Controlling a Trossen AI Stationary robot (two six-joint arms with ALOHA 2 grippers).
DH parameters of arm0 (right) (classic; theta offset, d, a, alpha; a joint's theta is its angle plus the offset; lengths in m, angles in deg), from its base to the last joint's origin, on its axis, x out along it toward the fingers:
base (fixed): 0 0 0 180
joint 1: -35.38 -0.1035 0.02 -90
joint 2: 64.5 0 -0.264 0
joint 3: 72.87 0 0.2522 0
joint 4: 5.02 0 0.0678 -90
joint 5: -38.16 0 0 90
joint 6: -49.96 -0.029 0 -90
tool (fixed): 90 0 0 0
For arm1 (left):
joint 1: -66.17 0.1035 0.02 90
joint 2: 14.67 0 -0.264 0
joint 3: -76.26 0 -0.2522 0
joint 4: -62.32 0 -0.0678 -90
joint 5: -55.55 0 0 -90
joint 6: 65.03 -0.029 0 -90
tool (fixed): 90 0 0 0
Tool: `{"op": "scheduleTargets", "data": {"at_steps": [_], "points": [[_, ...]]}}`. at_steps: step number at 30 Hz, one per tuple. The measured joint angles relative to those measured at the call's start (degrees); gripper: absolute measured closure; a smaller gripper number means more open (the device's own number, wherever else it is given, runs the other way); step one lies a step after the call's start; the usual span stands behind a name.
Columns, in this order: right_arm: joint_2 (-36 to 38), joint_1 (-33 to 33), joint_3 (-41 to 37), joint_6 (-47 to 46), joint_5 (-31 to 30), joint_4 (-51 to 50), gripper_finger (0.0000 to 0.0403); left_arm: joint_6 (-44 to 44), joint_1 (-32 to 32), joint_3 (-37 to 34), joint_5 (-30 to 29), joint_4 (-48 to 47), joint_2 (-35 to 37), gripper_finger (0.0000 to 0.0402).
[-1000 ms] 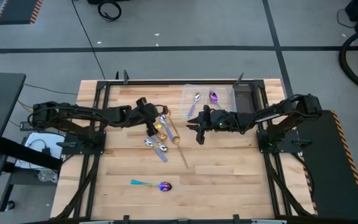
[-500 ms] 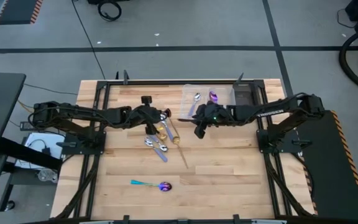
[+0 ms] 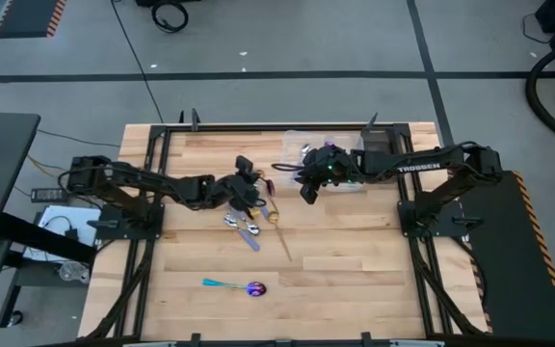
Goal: Sort silverware by color (type)
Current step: Put the top purple spoon into the right transparent bin
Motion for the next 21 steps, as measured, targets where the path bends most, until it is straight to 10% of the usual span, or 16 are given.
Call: {"op": "scheduleTargets", "data": {"at_steps": [21], "points": [[0.00,-4.72,-0.01,26.11,-5.84,9.14,0.0238,28.42,2.38,0.00,17.25,30.39,-0.69,0.0386]]}}
